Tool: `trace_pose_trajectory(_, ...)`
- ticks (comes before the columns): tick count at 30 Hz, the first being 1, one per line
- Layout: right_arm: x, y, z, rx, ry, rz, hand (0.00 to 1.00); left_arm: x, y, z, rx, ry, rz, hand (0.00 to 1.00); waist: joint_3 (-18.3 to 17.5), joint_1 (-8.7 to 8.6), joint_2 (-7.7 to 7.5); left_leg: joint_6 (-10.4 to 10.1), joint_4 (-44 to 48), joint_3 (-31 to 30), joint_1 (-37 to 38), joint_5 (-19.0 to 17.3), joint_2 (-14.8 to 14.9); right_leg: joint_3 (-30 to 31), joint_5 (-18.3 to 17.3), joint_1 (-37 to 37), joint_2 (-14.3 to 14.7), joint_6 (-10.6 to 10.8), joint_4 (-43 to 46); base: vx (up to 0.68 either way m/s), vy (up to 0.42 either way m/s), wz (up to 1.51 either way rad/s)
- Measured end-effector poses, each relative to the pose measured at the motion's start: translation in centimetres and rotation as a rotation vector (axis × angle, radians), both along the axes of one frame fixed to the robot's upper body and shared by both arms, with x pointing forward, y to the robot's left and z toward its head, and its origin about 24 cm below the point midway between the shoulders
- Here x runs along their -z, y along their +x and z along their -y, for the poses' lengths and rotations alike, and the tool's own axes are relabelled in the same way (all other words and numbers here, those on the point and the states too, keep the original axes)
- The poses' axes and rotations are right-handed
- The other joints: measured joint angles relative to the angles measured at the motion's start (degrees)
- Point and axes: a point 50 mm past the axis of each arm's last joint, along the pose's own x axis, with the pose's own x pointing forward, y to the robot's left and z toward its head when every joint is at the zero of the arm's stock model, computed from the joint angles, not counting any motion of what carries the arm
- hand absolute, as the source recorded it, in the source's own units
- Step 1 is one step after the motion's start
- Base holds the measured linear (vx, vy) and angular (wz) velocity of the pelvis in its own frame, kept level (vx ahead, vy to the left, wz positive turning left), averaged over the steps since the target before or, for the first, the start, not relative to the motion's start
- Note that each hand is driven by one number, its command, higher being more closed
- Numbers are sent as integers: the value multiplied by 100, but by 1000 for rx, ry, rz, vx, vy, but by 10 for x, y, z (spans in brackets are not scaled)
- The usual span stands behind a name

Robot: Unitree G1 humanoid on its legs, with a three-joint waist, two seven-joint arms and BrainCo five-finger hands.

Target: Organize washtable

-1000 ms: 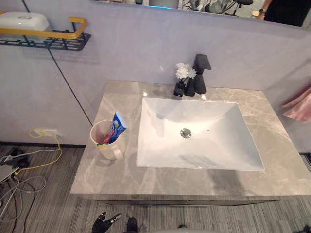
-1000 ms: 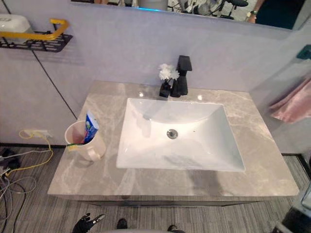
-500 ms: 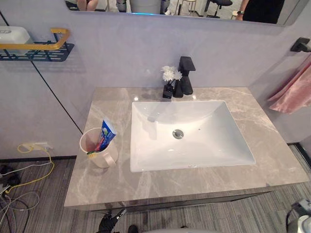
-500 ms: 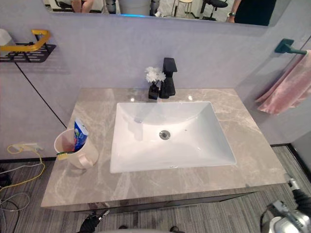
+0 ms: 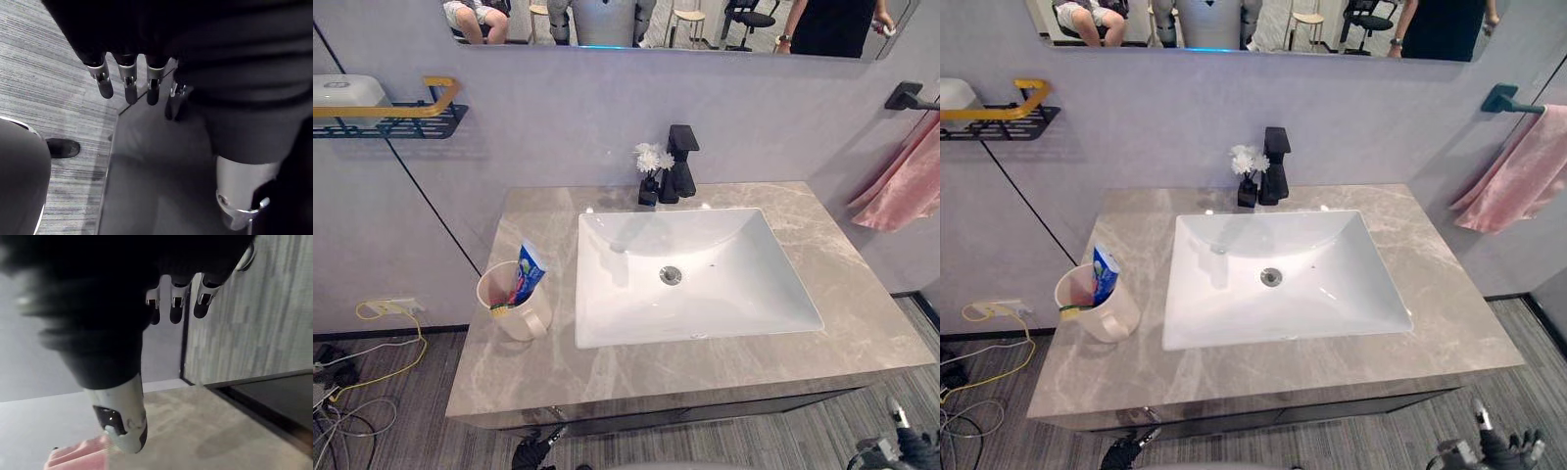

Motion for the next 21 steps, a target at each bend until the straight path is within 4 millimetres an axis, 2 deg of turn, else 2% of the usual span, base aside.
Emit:
trace_pose_trajectory(7,42,-3,-35,-225,180,-159,0,1,1,1,45,0,-15,0,16,51,-17,-26,-1,-25,15,23,-37,-80,-10,59,-17,4,-31,11,3,5)
trace_pose_trajectory(12,72,-9,-73,-496,336,-307,0,3,6,3,105,-2,-28,0,66,130,-34,27,0,-188,98,61,-134,-235,-4,235,-58,25,-128,50,8,15)
trace_pose_trajectory(19,91,-3,-113,-773,441,-416,0,1,19,5,215,17,3,0,236,156,-59,48,0,-537,76,118,-239,-487,9,372,-81,71,-243,7,1,20)
trace_pose_trajectory(21,92,3,-116,-810,435,-427,0,1,21,5,245,23,-2,0,317,122,-75,46,0,-657,77,132,-260,-586,1,445,-87,83,-261,7,-15,21)
